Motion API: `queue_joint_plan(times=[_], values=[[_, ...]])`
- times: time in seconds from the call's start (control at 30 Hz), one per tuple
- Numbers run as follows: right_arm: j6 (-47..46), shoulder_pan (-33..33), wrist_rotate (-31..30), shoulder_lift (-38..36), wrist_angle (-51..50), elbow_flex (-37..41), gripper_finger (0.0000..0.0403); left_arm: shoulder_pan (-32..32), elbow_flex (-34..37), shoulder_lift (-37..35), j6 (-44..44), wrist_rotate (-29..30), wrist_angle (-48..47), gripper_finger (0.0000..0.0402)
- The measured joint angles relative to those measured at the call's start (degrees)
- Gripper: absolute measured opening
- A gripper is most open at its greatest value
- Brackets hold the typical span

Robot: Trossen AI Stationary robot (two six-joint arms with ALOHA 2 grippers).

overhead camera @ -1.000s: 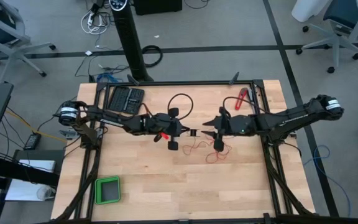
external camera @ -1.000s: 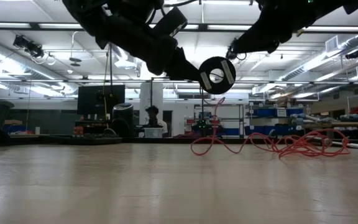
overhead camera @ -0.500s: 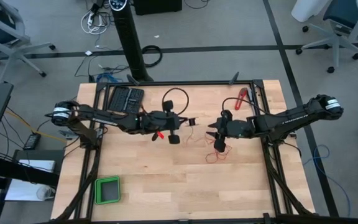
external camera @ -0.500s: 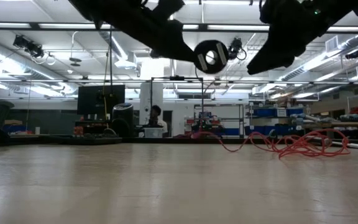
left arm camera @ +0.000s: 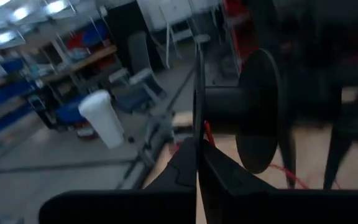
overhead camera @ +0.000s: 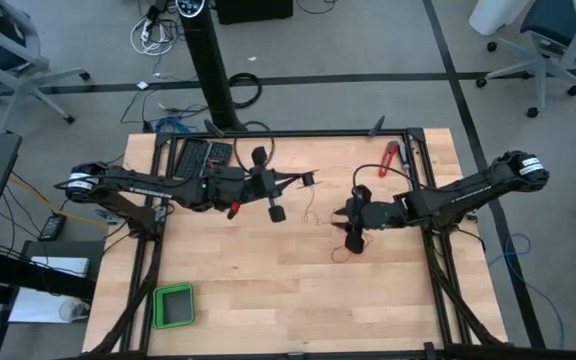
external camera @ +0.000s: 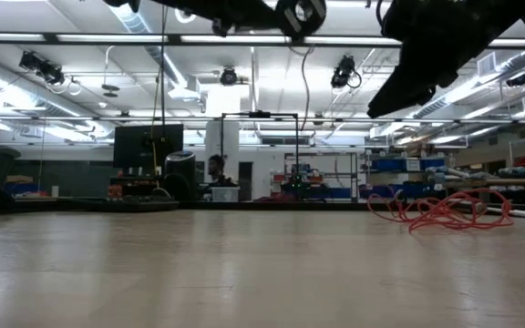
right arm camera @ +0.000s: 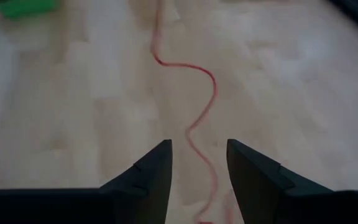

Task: Coil cords
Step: Coil the red wire onto the black spool

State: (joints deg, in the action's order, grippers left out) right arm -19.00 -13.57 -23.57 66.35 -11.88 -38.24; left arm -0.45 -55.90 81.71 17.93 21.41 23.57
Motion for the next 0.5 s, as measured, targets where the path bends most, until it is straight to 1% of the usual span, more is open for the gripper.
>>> queue_joint_plan(times=[0.07,0.23,0.43,0.5], values=[[0.5,-0.1,-1.0,1.7,1.0,0.0,0.015,0.0,0.0,0.0,0.2,0.0,2.5,0.0006],[1.6,0.0,-1.1,7.1,4.0,0.0,0.0151,0.0,0.0,0.0,0.5,0.0,5.4,0.0006],[1.7,0.4,-6.3,12.8,9.1,0.0,0.015,-0.1,-0.3,0.0,0.5,0.0,7.4,0.0006],[2.2,0.6,-6.6,13.7,10.6,0.0,0.015,-0.2,-0.3,0.0,0.2,0.0,7.6,0.0006]])
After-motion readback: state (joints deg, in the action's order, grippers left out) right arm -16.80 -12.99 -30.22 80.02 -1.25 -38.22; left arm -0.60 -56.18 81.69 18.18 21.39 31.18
